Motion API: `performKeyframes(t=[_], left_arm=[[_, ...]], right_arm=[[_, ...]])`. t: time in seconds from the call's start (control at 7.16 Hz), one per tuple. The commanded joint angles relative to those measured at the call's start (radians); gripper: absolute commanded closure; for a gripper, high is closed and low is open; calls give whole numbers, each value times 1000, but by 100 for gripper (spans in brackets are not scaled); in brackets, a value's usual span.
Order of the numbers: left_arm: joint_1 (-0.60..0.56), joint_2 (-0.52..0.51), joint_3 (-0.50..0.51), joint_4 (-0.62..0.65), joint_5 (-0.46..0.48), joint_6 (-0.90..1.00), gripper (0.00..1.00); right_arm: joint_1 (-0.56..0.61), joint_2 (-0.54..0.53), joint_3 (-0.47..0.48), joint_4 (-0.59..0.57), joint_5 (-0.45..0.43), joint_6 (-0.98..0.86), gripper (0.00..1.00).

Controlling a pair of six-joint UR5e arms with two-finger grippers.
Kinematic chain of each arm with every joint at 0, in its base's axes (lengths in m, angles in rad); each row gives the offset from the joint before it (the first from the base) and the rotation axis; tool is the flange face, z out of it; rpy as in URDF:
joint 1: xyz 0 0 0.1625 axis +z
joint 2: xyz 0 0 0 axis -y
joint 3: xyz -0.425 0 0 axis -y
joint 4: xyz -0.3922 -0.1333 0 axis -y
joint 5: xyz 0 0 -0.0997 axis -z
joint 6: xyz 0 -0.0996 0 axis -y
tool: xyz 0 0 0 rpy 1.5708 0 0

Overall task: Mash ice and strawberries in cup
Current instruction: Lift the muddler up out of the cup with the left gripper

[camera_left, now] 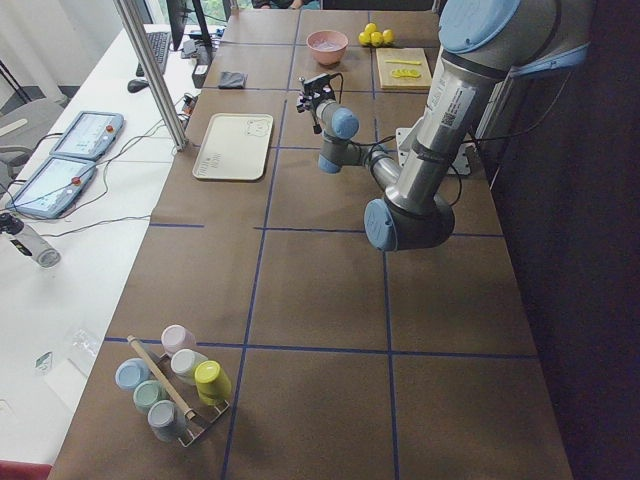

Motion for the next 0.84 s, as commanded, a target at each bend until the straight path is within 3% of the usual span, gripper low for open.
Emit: performKeyframes(t=[0.0, 0.28, 0.42, 0.7], left_arm=[[-18, 4, -153, 392, -32, 1, 100], [-16, 4, -295, 764, -56, 1, 100], [-18, 4, -326, 886, -93, 6, 100], [-47, 33, -399, 1157, -226, 15, 100]], right_arm=[[0, 0, 0, 0, 0, 0, 1], [0, 0, -1, 0, 0, 1, 1], [0, 0, -1, 0, 0, 1, 1], [0, 0, -6, 0, 0, 0, 1]])
